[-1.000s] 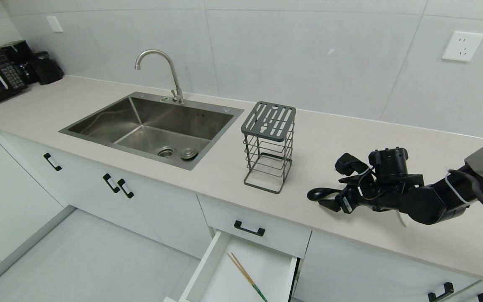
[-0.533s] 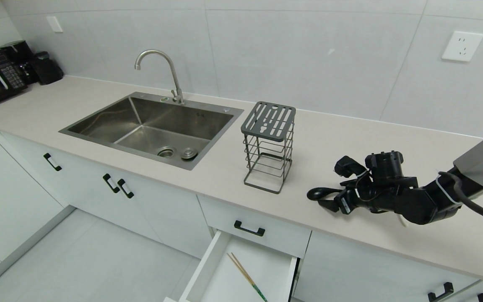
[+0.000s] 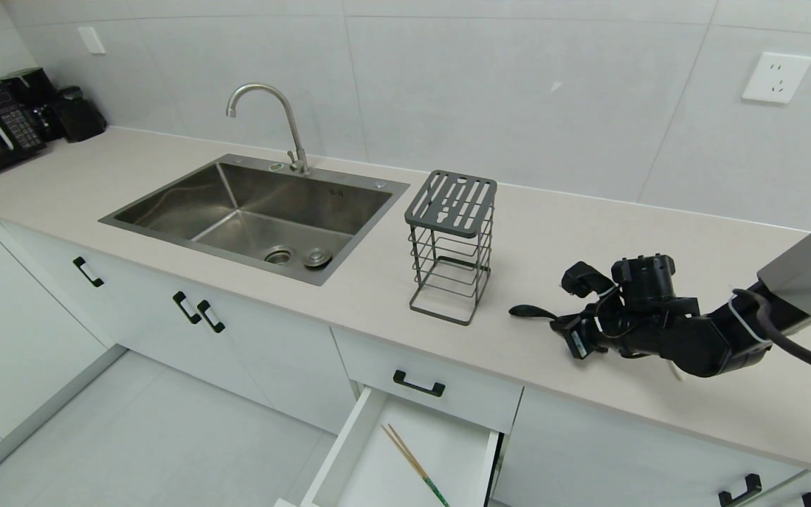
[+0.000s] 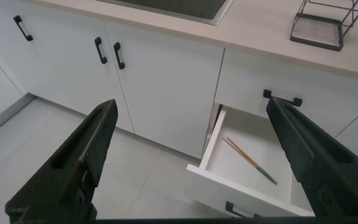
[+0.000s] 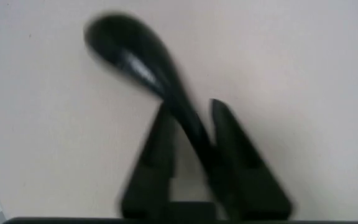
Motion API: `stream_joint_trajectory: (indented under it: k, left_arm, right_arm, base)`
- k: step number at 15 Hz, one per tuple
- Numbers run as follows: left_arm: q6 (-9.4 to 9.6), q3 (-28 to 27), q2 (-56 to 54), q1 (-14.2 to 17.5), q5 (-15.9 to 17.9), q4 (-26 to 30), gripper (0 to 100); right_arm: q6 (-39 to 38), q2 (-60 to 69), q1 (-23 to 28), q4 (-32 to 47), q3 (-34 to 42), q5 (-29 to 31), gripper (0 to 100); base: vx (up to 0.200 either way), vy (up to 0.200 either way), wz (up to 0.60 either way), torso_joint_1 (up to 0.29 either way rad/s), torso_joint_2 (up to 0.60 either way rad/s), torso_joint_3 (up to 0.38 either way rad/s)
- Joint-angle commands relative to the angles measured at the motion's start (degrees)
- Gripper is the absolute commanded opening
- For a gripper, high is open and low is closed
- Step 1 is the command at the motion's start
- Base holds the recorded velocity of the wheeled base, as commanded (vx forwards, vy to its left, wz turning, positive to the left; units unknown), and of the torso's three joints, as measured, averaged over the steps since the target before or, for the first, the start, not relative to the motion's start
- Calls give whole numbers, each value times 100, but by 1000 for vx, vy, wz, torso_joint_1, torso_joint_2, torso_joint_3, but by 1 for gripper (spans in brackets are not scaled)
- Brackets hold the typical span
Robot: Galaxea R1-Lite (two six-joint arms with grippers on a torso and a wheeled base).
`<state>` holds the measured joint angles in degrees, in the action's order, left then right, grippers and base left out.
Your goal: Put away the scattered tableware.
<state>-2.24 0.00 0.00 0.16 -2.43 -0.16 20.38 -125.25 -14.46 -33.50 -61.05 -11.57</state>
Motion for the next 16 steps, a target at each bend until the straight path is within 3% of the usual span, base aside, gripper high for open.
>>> stream_joint_trajectory:
  k: [1,4,12,16]
  left_arm:
    - [-4,0,0,2,-4,-2,100]
    - [-4,0,0,2,-4,-2,100]
    - [-4,0,0,2,-4,-2,100]
    - [-4,0,0,2,-4,-2,100]
  right_arm:
    - [10,114,-40,1,32,-3,0]
    - [36,624,-224,1,295,-21,0]
    - [229,2321,-400,-262,2018,-30,0]
    - [212,3006,-971,-333,2862,146,0]
  base:
    - [0,0,0,0,0,0]
    - [0,0,0,0,0,0]
    - [0,0,0,0,0,0]
    - [0,0,0,0,0,0]
